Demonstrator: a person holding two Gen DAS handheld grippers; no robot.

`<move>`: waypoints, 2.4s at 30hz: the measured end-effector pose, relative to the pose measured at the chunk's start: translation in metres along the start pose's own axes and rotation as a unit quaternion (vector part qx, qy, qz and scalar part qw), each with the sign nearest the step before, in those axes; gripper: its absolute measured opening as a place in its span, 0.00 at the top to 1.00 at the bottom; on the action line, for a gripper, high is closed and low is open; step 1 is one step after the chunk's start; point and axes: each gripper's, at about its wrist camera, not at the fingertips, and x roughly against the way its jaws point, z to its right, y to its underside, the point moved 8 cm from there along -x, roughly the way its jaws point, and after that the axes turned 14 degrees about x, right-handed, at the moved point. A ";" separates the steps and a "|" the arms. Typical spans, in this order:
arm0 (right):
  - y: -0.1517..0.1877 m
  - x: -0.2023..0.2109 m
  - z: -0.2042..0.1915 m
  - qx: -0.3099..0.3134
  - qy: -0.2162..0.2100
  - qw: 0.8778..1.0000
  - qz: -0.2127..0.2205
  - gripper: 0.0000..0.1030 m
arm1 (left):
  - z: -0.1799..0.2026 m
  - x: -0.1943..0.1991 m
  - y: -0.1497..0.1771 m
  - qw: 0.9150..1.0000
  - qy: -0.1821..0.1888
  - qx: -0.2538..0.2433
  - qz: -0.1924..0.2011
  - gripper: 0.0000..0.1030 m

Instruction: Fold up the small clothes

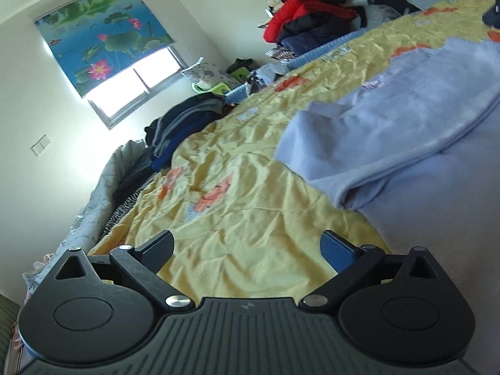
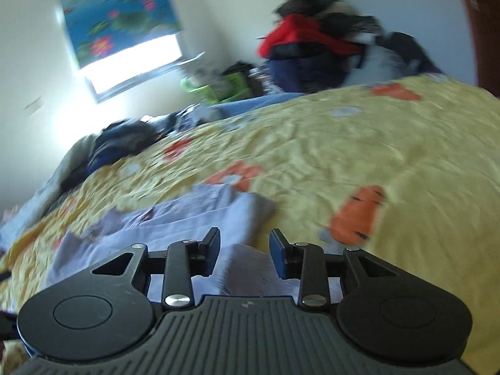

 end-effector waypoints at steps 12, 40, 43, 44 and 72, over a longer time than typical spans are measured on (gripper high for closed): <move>0.012 -0.032 -0.025 0.141 -0.013 0.989 -0.050 0.92 | 0.073 0.000 -0.082 0.992 0.101 0.053 0.051 0.02; 0.061 0.069 -0.048 -0.056 -0.053 0.997 -0.013 0.34 | 0.041 0.047 -0.011 0.975 0.126 0.162 -0.082 0.02; 0.079 0.090 -0.073 -0.050 -0.095 0.994 -0.021 0.34 | 0.036 0.074 0.013 0.963 0.157 0.197 -0.099 0.02; 0.084 0.097 -0.081 -0.049 -0.108 0.993 -0.018 0.34 | 0.036 0.080 0.020 0.960 0.161 0.205 -0.103 0.02; 0.129 0.190 -0.076 -0.043 -0.047 0.995 -0.077 0.31 | 0.014 0.158 0.065 0.899 0.292 0.258 -0.200 0.02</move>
